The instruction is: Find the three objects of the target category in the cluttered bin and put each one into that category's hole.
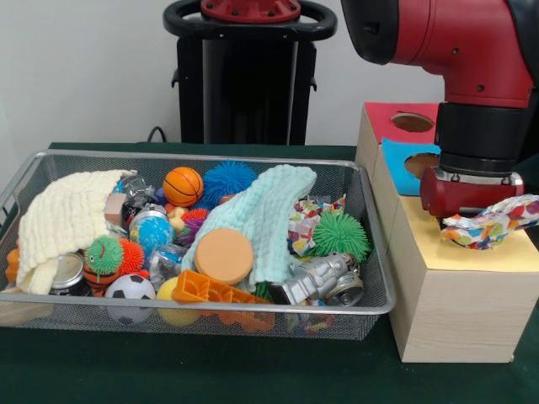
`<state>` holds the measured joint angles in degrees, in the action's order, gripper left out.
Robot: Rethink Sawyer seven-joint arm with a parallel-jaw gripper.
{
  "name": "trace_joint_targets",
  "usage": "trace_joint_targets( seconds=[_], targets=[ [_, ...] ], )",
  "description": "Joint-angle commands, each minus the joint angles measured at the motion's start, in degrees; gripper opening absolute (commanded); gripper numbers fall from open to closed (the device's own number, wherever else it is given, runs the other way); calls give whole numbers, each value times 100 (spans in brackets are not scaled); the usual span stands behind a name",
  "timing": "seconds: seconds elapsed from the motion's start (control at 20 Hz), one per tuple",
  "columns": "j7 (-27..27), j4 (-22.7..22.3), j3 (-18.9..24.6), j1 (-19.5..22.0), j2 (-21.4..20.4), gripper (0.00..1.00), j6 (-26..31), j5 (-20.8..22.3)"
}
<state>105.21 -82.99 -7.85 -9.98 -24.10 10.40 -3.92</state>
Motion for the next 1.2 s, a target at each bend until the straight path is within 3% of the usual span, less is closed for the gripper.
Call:
trace_joint_targets(
  seconds=[0.05, 0.3, 0.65, 1.2],
  targets=[
    [605, -613, 175, 117, 662, 100, 594, 199],
    [566, -630, 190, 134, 615, 100, 724, 194],
    [424, -795, 41, 9, 123, 100, 1515, 211],
    [332, -850, -12, -22, -158, 100, 1968, 286]
  ],
)
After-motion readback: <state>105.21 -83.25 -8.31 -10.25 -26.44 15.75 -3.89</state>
